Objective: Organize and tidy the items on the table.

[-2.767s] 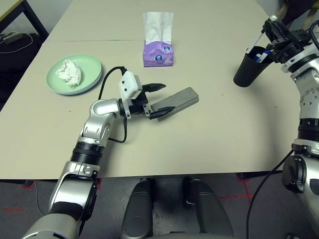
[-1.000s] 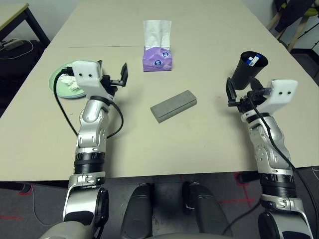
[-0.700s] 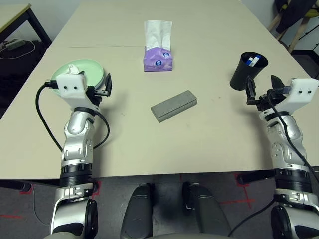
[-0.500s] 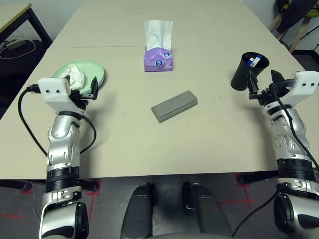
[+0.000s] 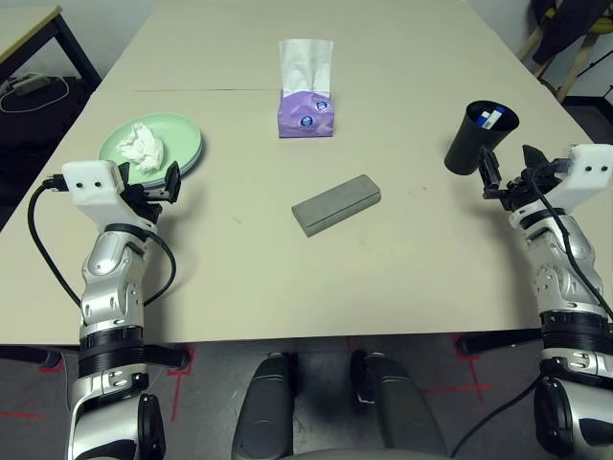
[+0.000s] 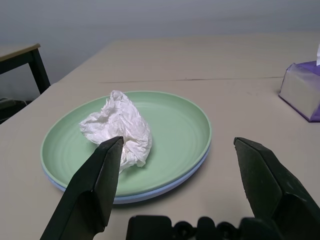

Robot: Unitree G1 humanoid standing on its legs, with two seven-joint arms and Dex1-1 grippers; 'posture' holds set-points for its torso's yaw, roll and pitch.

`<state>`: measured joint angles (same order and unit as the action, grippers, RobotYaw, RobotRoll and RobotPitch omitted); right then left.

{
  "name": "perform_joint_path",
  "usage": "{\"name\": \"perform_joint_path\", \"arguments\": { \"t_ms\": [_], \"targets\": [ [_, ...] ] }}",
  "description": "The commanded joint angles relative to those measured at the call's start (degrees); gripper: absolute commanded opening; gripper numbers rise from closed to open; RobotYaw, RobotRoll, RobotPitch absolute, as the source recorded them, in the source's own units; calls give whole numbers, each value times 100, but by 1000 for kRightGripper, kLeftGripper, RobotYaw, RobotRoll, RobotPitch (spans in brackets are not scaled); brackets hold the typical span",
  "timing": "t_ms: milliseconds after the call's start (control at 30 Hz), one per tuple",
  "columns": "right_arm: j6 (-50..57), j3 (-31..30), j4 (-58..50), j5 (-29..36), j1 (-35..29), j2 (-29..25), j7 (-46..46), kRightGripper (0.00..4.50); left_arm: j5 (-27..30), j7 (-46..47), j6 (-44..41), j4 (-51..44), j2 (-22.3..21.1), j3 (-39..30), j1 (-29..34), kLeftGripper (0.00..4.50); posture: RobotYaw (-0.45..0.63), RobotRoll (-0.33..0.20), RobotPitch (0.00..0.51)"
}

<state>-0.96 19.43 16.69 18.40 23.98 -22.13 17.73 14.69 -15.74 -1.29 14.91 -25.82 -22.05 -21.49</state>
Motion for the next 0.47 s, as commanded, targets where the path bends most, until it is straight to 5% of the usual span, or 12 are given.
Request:
{"name": "perform_joint_path", "arguments": {
  "t_ms": [33, 467],
  "targets": [
    [109, 83, -137, 37, -96, -43, -63, 4453, 57, -86, -48, 158, -57, -18, 67, 4500, 38, 0, 138],
    [155, 31, -104, -9, -16, -39, -97, 4453, 141, -162, 35, 104, -2, -23, 132, 4500, 43, 0, 134]
  ]
}}
